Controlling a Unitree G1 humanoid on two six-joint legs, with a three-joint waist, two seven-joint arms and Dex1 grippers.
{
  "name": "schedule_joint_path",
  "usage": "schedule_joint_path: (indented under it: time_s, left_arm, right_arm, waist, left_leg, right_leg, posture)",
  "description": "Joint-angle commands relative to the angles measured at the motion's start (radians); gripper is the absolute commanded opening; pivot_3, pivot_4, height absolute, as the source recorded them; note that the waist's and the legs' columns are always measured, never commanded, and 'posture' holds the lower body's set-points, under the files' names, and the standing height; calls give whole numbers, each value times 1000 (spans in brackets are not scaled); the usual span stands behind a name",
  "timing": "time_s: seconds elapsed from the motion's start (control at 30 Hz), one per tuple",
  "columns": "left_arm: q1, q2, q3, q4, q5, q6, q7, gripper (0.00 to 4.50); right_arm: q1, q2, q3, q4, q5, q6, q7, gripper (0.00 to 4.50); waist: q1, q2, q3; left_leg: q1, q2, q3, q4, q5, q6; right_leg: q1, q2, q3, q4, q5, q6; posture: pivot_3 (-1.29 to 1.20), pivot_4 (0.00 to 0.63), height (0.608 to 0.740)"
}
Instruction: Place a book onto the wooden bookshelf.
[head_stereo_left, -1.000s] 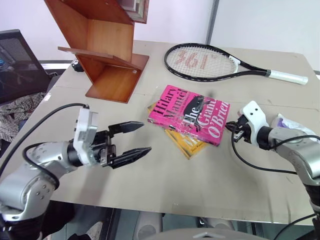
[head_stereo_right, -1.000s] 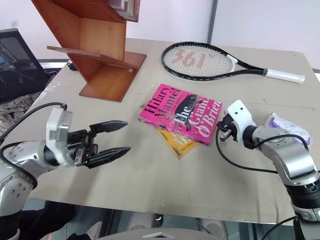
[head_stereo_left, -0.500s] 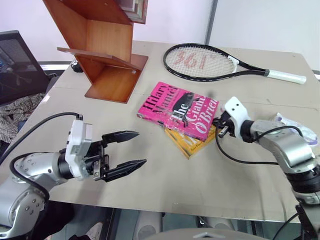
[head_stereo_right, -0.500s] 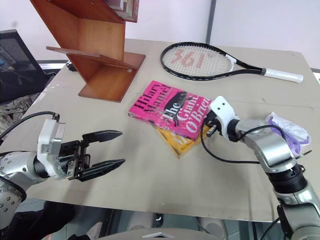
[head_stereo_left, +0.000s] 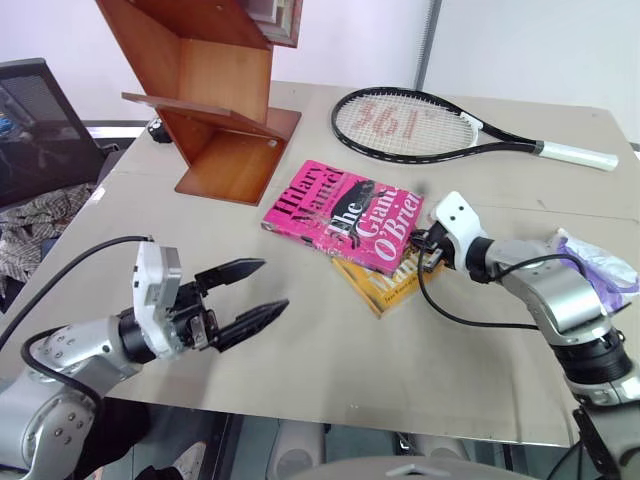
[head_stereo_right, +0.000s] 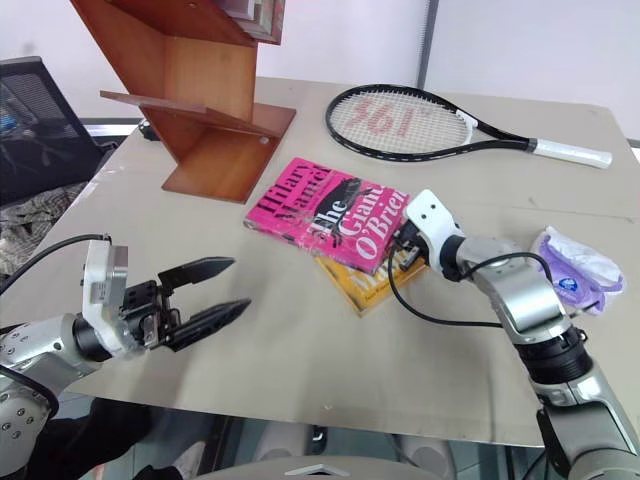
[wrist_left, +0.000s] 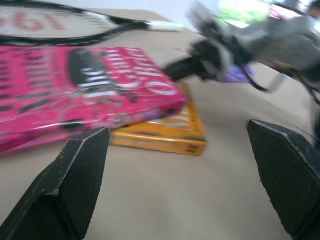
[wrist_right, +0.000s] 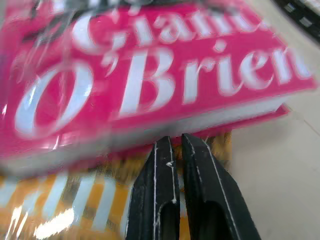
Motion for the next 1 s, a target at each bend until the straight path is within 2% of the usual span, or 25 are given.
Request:
schedule_joint_path:
  time_s: [0.03,0.07,0.2,0.27,0.3,0.43,0.47,0.57,0.7,1.0]
  left_arm:
    - [-35,-37,-35,-14,-72,93,159,4500]
    - [-48,-49,-43,-12,-97,117,196,4500]
    - [-122,-116,-75,61,-372,260,411,4500]
    - [-142,-142,-85,112,-478,295,502,4500]
    - [-148,-146,-87,126,-509,304,531,4500]
    - [-190,-228,-128,237,-726,293,724,4500]
    - [-202,-257,-143,270,-795,275,794,4500]
    - [-230,-323,-173,335,-873,244,912,4500]
    - [-283,-388,-180,410,-900,198,979,4500]
    - [-398,-474,-189,559,-839,165,965,4500]
  right_arm:
    - [80,-76,-133,-68,43,-94,86,869]
    - [113,-94,-161,-83,58,-110,108,1290]
    - [343,-140,-424,-264,281,-137,272,3257]
    - [421,-149,-511,-332,359,-146,317,4303]
    - [440,-149,-534,-351,384,-149,326,4467]
    - [560,-140,-688,-470,587,-120,354,4467]
    - [587,-141,-700,-485,582,-129,351,4467]
    - [642,-139,-710,-517,557,-149,319,4467]
    - [678,-127,-732,-547,598,-168,293,4467]
    - [681,-131,-772,-588,693,-212,280,4467]
  waist:
    - [4,-1,0]
    - [4,-1,0]
    - [7,-1,0]
    - [4,-1,0]
    - [-1,-1,0]
    - [-8,-2,-1]
    - [-6,-2,-1]
    - [-1,-5,-3]
    - [7,-6,-3]
    - [8,-6,-3]
  left_leg:
    - [0,0,1,0,0,0]
    - [0,0,1,0,0,0]
    - [2,1,-1,1,0,0]
    - [3,1,-3,1,0,0]
    - [3,1,-3,1,0,0]
    - [5,1,-3,2,0,0]
    - [6,1,-3,3,0,0]
    - [6,1,-3,4,0,0]
    - [5,0,-3,5,0,0]
    - [4,-1,-3,5,0,0]
  right_leg:
    - [0,0,1,0,0,0]
    - [0,0,1,0,0,0]
    - [2,1,0,2,0,0]
    - [3,1,-1,2,0,0]
    - [3,1,-1,2,0,0]
    - [5,1,-1,2,0,0]
    - [6,1,-1,2,0,0]
    - [7,1,-1,2,0,0]
    - [7,0,0,2,1,0]
    - [7,0,-1,0,1,-1]
  posture:
    - [0,150,740]
    - [0,150,740]
    - [0,150,740]
    - [0,150,740]
    - [0,150,740]
    - [0,150,740]
    - [0,150,740]
    - [0,150,740]
    - [0,150,740]
    - [0,150,740]
